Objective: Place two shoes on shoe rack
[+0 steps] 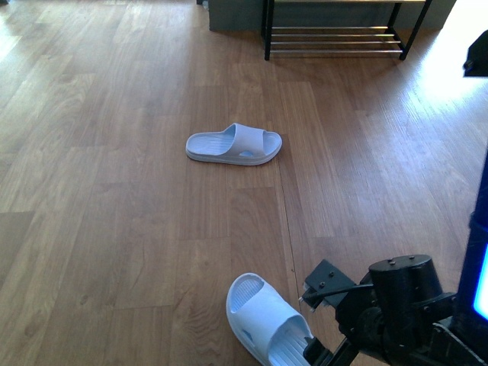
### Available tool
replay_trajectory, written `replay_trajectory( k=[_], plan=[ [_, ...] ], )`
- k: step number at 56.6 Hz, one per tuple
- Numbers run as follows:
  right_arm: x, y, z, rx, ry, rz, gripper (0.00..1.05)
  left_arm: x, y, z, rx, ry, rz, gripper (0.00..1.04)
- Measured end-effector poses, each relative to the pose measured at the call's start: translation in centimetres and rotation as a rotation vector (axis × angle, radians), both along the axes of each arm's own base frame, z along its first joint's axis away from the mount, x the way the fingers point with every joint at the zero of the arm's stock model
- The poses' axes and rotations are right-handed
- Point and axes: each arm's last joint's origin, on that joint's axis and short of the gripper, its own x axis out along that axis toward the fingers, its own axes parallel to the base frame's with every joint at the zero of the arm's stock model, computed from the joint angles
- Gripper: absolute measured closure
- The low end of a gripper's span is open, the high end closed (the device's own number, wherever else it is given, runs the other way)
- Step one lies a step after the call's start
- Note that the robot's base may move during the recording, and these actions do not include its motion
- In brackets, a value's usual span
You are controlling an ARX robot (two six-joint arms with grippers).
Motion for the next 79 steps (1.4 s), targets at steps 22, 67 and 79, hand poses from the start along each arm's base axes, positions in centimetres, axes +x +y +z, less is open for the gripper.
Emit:
replay_trajectory(
  k=[22, 67, 79],
  plan=[
    [1.8, 0.2, -3.4, 0.014, -0.010, -0.037, 0.09, 0.0, 0.0, 0.0, 0.000, 0.000, 0.000, 0.09],
    [3.5, -1.5, -2.4, 0.240, -0.030, -0.206, 1.03, 0.0, 0.0, 0.0, 0.000, 0.000, 0.000, 0.09],
    [4.0, -3.5, 2.6, 0.262, -0.122, -0.415, 1.03, 0.0, 0.0, 0.0, 0.000, 0.000, 0.000, 0.09]
  ],
)
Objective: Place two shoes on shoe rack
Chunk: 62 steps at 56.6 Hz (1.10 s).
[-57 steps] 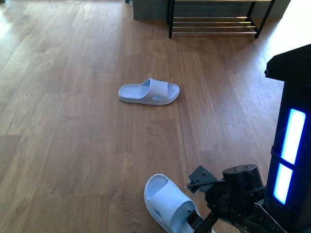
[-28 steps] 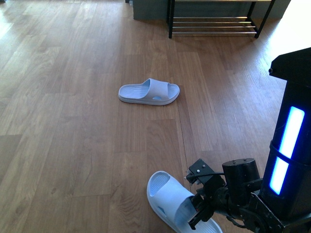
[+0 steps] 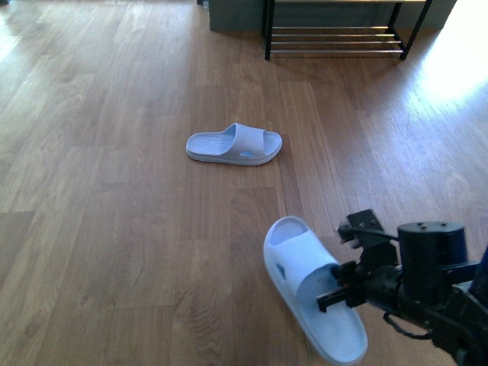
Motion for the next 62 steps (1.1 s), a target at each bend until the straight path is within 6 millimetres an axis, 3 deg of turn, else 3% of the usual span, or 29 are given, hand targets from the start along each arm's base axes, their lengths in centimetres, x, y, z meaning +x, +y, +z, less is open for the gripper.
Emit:
replay_trajectory(
  k=[14, 29, 37, 49, 62],
  plan=[
    [-3.0, -3.2, 11.8, 0.025, -0.070, -0.201, 1.03, 0.0, 0.0, 0.0, 0.000, 0.000, 0.000, 0.09],
    [-6.1, -3.8, 21.3, 0.063, -0.205, -0.238, 1.03, 0.0, 0.0, 0.0, 0.000, 0.000, 0.000, 0.09],
    [-8.0, -3.6, 25.3, 0.088, -0.293, -0.255, 1.03, 0.0, 0.0, 0.0, 0.000, 0.000, 0.000, 0.09],
    [-10.7, -3.4, 28.6, 0.134, -0.398, -0.295, 1.03, 0.0, 0.0, 0.0, 0.000, 0.000, 0.000, 0.09],
    [-10.9, -3.4, 28.5, 0.144, -0.397, -0.303, 1.03, 0.0, 0.0, 0.0, 0.000, 0.000, 0.000, 0.09]
  ],
)
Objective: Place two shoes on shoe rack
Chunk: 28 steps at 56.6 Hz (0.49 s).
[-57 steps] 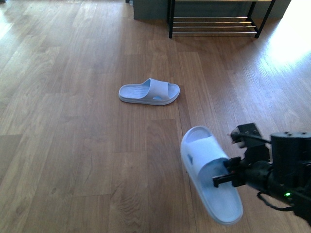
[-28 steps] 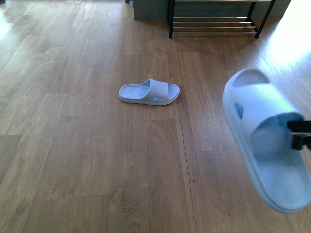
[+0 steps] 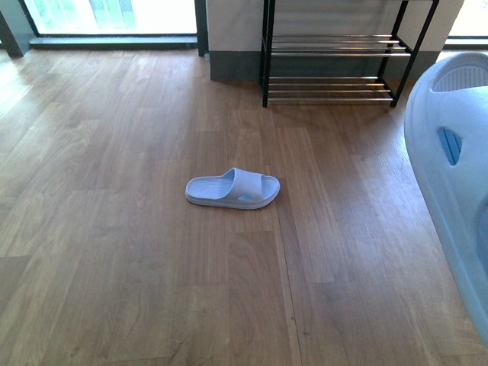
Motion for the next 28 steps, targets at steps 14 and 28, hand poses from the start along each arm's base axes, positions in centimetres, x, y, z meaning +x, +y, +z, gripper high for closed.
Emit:
replay_trajectory(
  k=[14, 28],
  plan=[
    [-0.01, -0.01, 0.00, 0.000, 0.000, -0.001, 1.03, 0.00, 0.00, 0.00, 0.000, 0.000, 0.000, 0.09],
    [-0.01, -0.01, 0.00, 0.000, 0.000, -0.001, 1.03, 0.00, 0.00, 0.00, 0.000, 0.000, 0.000, 0.09]
  ],
)
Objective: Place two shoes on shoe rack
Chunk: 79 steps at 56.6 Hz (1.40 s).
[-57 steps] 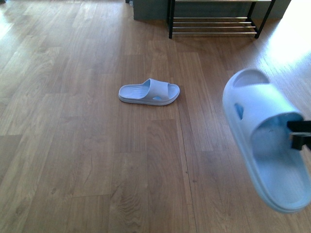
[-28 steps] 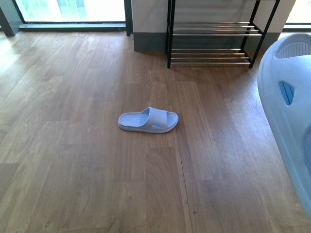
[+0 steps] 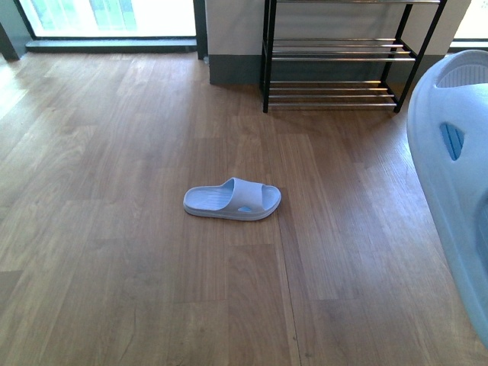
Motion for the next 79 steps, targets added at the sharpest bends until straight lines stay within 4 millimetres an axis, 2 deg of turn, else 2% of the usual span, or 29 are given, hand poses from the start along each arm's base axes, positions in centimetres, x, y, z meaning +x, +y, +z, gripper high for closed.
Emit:
replay_trajectory(
  k=[79],
  plan=[
    [0.00, 0.00, -0.01, 0.000, 0.000, 0.001, 1.03, 0.00, 0.00, 0.00, 0.000, 0.000, 0.000, 0.09]
  ],
)
